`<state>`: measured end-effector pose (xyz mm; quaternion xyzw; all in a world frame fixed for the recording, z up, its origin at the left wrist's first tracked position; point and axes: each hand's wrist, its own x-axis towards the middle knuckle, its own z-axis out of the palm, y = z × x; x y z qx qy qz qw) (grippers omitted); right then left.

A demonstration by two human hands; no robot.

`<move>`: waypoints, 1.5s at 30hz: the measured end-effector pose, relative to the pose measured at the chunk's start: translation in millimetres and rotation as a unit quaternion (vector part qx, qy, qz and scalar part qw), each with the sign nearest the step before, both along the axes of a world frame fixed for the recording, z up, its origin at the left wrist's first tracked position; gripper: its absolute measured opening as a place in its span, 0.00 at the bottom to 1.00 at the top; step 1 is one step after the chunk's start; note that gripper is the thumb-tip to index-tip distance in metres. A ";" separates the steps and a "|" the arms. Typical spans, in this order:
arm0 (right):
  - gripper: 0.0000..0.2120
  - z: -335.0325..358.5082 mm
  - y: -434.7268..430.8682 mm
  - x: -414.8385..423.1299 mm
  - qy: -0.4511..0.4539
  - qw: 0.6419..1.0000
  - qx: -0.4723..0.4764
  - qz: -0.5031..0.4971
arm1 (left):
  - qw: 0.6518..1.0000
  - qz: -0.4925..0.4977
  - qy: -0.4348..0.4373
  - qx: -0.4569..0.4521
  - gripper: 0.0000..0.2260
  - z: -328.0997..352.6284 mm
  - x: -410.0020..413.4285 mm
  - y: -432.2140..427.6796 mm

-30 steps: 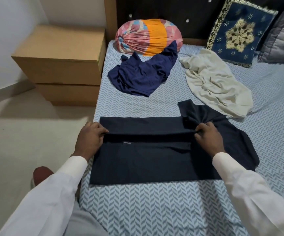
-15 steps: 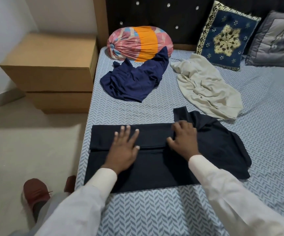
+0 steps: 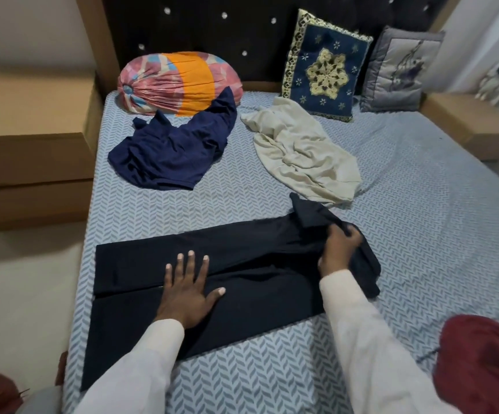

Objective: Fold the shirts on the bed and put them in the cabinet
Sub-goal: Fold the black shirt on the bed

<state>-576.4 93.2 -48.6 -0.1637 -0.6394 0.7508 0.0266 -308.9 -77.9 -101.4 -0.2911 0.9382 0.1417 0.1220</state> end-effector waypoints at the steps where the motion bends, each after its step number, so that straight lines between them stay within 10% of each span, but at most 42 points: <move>1: 0.22 -8.1 18.6 2.5 -0.025 0.997 -0.044 -0.052 | 1.000 -0.002 -0.004 -0.002 0.49 0.0 -0.9 1.1; 7: 0.25 -23.8 79.1 5.2 -0.016 0.981 0.120 -0.149 | 1.000 0.000 -0.026 -0.002 0.48 4.7 -2.8 2.1; 15: 0.35 6.0 18.0 -66.4 -0.002 0.860 0.442 0.256 | 0.999 0.004 -0.043 0.011 0.48 8.8 -4.9 3.7; 23: 0.15 6.1 -8.9 -111.4 -0.063 0.857 0.415 0.298 | 0.999 -0.007 -0.041 0.011 0.52 6.8 -5.5 1.1; 31: 0.08 -3.1 19.0 -117.6 -0.086 0.942 0.282 0.162 | 0.999 -0.005 -0.041 0.012 0.45 5.6 -5.0 1.4; 38: 0.07 5.2 17.6 -89.4 -0.073 0.858 0.341 0.378 | 0.999 0.004 -0.035 0.018 0.46 4.6 -4.0 2.1; 45: 0.01 13.6 23.1 -79.1 -0.140 0.934 0.219 0.244 | 0.999 0.009 -0.030 0.017 0.47 4.1 -4.6 2.6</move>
